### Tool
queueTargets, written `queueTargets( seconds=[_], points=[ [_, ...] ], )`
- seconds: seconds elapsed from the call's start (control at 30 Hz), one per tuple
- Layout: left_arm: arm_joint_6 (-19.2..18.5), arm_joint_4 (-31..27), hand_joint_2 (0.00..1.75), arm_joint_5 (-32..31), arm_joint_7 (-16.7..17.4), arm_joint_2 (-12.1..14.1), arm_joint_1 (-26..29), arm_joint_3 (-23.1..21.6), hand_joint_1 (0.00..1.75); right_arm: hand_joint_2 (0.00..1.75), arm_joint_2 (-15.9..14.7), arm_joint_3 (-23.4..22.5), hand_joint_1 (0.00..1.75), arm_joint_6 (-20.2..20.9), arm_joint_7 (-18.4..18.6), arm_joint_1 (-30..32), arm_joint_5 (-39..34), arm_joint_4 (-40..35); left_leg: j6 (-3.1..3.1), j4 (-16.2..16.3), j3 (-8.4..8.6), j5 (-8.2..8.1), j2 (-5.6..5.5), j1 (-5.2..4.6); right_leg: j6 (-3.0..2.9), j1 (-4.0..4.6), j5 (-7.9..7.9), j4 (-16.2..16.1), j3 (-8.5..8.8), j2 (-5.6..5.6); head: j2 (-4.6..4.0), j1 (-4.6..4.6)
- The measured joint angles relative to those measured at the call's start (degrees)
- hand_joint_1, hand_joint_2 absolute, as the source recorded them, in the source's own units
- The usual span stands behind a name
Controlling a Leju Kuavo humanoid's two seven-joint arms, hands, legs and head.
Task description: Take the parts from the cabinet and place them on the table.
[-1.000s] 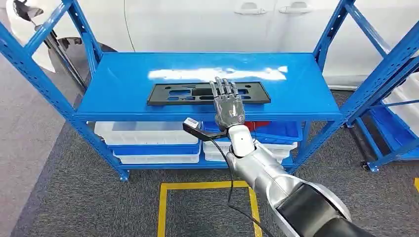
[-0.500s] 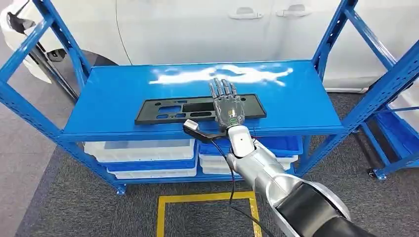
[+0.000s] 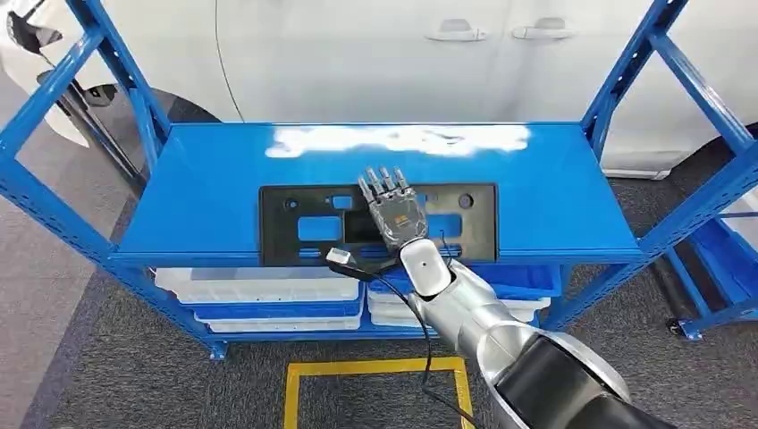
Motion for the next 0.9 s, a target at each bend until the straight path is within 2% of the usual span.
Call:
queueTargets(
  seconds=[0.03, 0.07, 0.1, 0.17, 0.2, 0.23, 0.27, 0.3, 0.33, 0.37, 0.4, 0.43, 0.47, 0.53, 0.57, 0.6, 0.7, 0.73, 0.77, 0.8, 0.87, 0.9],
  points=[
    [0.0, 0.0, 0.0, 0.3, -0.1, 0.0, 0.0, 0.0, 0.0, 1.75, 0.0, 0.1, 0.0, -1.3, -0.7, 0.4, -2.0, -0.2, -0.2, 0.1, 0.42, -0.38, -0.01, 0.01, -0.12, -0.02, 2.41, -5.0, 2.31, -0.15, 0.0, 0.0],
    [0.0, 0.0, 0.0, 0.3, -0.2, 0.0, 0.0, 0.0, 0.0, 1.75, -0.3, -0.4, 0.0, -3.1, -2.1, 1.0, -4.2, -1.4, -0.66, 0.2, 0.44, -0.72, -0.03, -0.32, -0.28, 0.3, 1.55, -6.7, 3.1, -0.23, -0.02, 0.0],
    [0.2, 0.0, 0.0, 0.3, -0.2, 0.0, 0.0, 0.0, 0.0, 1.75, -0.4, -1.1, 0.0, -3.8, -3.5, 1.9, -5.6, -3.2, -0.96, 0.4, 0.34, -0.89, -0.07, -0.3, -0.65, 0.42, 1.8, -7.0, 3.02, -0.06, 0.0, -0.02],
    [0.4, 0.0, 0.0, 0.3, -0.3, 0.0, 0.3, 0.0, 0.0, 1.75, -0.9, -7.1, 0.0, -4.8, -11.9, 4.9, -8.4, -11.3, -1.61, 0.0, 0.55, -1.08, 0.04, -0.08, -1.25, 0.66, 1.5, -6.8, 2.98, 0.2, -0.02, 0.0],
    [0.5, 0.0, 0.0, 0.2, -0.3, 0.0, 0.4, 0.0, 0.0, 1.75, -0.8, -10.4, 0.0, -4.9, -17.1, 6.0, -9.2, -14.1, -1.99, 0.0, 0.57, -1.22, 0.06, -0.02, -1.61, 0.66, 1.5, -6.9, 2.99, 0.25, 0.0, -0.02],
    [0.7, 0.0, 0.0, 0.2, -0.3, 0.0, 0.5, 0.0, 0.0, 1.75, 0.5, -17.8, 0.0, -5.0, -28.6, 6.6, -12.1, -18.3, -2.23, 0.7, 0.34, -1.77, 0.09, 0.08, -2.04, 0.25, 1.63, -7.3, 3.26, 0.1, 0.0, -0.02],
    [0.7, 0.0, 0.0, 0.1, -0.6, 0.0, 0.4, 0.0, 0.0, 1.75, 1.8, -24.6, 0.0, -5.0, -36.9, 6.7, -17.0, -21.1, -2.42, 2.8, -0.53, -3.18, 0.07, 0.03, -2.34, 0.22, 1.47, -7.3, 3.38, -0.01, -0.02, -0.02],
    [0.7, 0.0, 0.0, 0.1, -0.6, -0.1, 0.4, 0.0, 0.0, 1.75, 2.9, -30.7, 0.0, -5.2, -45.4, 6.7, -23.6, -23.6, -2.61, 6.7, -2.39, -5.3, 0.08, 0.07, -2.62, 0.25, 1.34, -7.3, 3.5, -0.19, -0.02, -0.02],
    [0.7, 0.0, 0.0, 0.0, -0.7, -0.2, 0.4, 0.0, 0.0, 1.75, 3.7, -35.7, 0.0, -5.6, -50.0, 6.7, -29.8, -25.7, -2.78, 11.6, -4.8, -7.44, 0.08, 0.15, -2.77, 0.42, 1.2, -7.3, 3.68, -0.57, -0.02, -0.02],
    [0.7, 0.0, 0.0, 0.0, -0.8, -0.2, 0.5, 0.0, 0.0, 1.75, 4.6, -40.3, 0.0, -5.6, -52.4, 6.7, -34.7, -27.8, -2.89, 16.0, -7.04, -8.96, 0.09, 0.15, -2.86, 0.59, 1.04, -7.3, 3.84, -0.77, 0.0, -0.02],
    [0.6, 0.0, 0.0, 0.0, -0.8, -0.2, 0.7, 0.0, 0.0, 1.75, 5.2, -43.7, 0.0, -5.6, -52.5, 7.0, -38.5, -29.6, -2.92, 18.5, -8.4, -9.25, 0.09, 0.15, -2.9, 0.68, 0.94, -7.3, 4.0, -0.95, 0.0, -0.02],
    [0.6, 0.0, 0.0, 0.0, -0.9, -0.2, 0.9, 0.0, 0.0, 1.75, 5.2, -45.8, 0.0, -5.6, -52.5, 7.6, -43.1, -31.3, -2.86, 18.3, -8.55, -8.33, 0.1, 0.15, -2.91, 0.74, 0.88, -7.3, 4.11, -1.0, -0.02, -0.02],
    [0.6, 0.0, 0.0, 0.0, -1.0, -0.2, 1.1, 0.0, 0.0, 1.75, 5.7, -46.9, 0.0, -5.6, -52.6, 8.3, -50.3, -33.7, -2.74, 15.3, -7.35, -6.08, 0.1, 0.15, -2.93, 0.75, 0.83, -7.2, 4.13, -0.95, 0.0, -0.02],
    [0.4, 0.0, 0.0, 0.0, -1.0, 0.0, 1.1, 0.0, 0.0, 1.75, 6.8, -47.0, 0.0, -5.5, -52.7, 8.5, -62.8, -38.0, -2.14, 5.3, -2.63, -0.8, 0.08, 0.14, -2.83, 0.69, 0.74, -7.1, 4.18, -0.21, 0.0, -0.02],
    [0.3, 0.0, 0.0, 0.0, -0.9, 0.1, 0.9, 0.0, 0.0, 1.75, 7.0, -46.9, 0.0, -5.4, -52.5, 8.7, -68.7, -41.2, -1.63, 1.7, -1.11, -0.1, 0.07, 0.02, -2.68, 0.68, 0.73, -7.0, 4.18, -0.08, -0.02, -0.02],
    [0.2, 0.0, 0.0, 0.0, -0.9, 0.1, 0.7, 0.0, 0.0, 1.75, 7.0, -46.7, 0.0, -5.4, -51.8, 9.1, -73.0, -44.5, -1.38, 0.4, -0.34, -0.62, 0.06, -0.23, -2.16, 1.08, 0.6, -6.8, 4.07, 0.08, -0.02, 0.0],
    [0.1, 0.0, 0.0, 0.0, -0.7, 0.2, 1.0, 0.0, 0.0, 1.75, 6.4, -44.7, 0.0, -5.2, -48.3, 11.5, -80.1, -55.6, -0.89, 0.7, -0.49, -0.61, -0.05, -0.53, -1.24, 0.74, 0.78, -7.1, 4.17, 0.09, -0.02, -0.02],
    [0.1, 0.0, 0.0, 0.0, -0.7, 0.2, 1.1, 0.0, 0.0, 1.75, 6.1, -43.4, 0.0, -5.0, -47.3, 12.4, -81.2, -59.8, -0.31, 0.0, -0.14, -0.1, 0.11, 0.08, -0.76, 0.94, 0.48, -6.9, 4.05, 0.12, 0.0, -0.02],
    [0.1, 0.0, 0.0, 0.0, -0.7, 0.2, 1.2, 0.0, 0.0, 1.75, 5.6, -42.3, 0.0, -4.7, -46.7, 13.0, -82.1, -63.5, -0.1, -0.2, -0.07, 0.04, 0.19, 0.02, -0.46, 0.72, -0.65, -5.7, 3.68, 0.02, -0.02, 0.0],
    [0.1, 0.0, 0.0, 0.1, -0.7, 0.2, 1.1, 0.0, 0.0, 1.75, 5.2, -41.4, 0.0, -4.5, -46.3, 13.4, -82.5, -66.1, 0.22, -0.2, -0.13, 0.03, 0.22, 0.02, -0.22, 0.59, -2.91, -2.4, 2.25, 0.04, 0.0, -0.02],
    [0.1, 0.0, 0.0, 0.2, -0.8, 0.2, 1.1, 0.0, 0.0, 1.75, 4.7, -40.4, 0.0, -4.4, -46.0, 14.6, -83.1, -69.3, 0.29, -0.2, -0.12, -0.02, 0.23, -0.02, 0.17, 0.44, -6.71, 5.4, -1.31, 0.03, -0.02, 0.0],
    [0.1, 0.0, 0.0, 0.2, -0.8, 0.2, 1.2, 0.1, 0.0, 1.75, 4.3, -39.8, 0.0, -4.4, -45.9, 15.8, -83.3, -71.3, 0.3, -0.2, -0.13, -0.04, 0.24, -0.02, 0.47, 0.33, -8.27, 10.7, -3.82, 0.02, -0.02, 0.0]
  ],
)
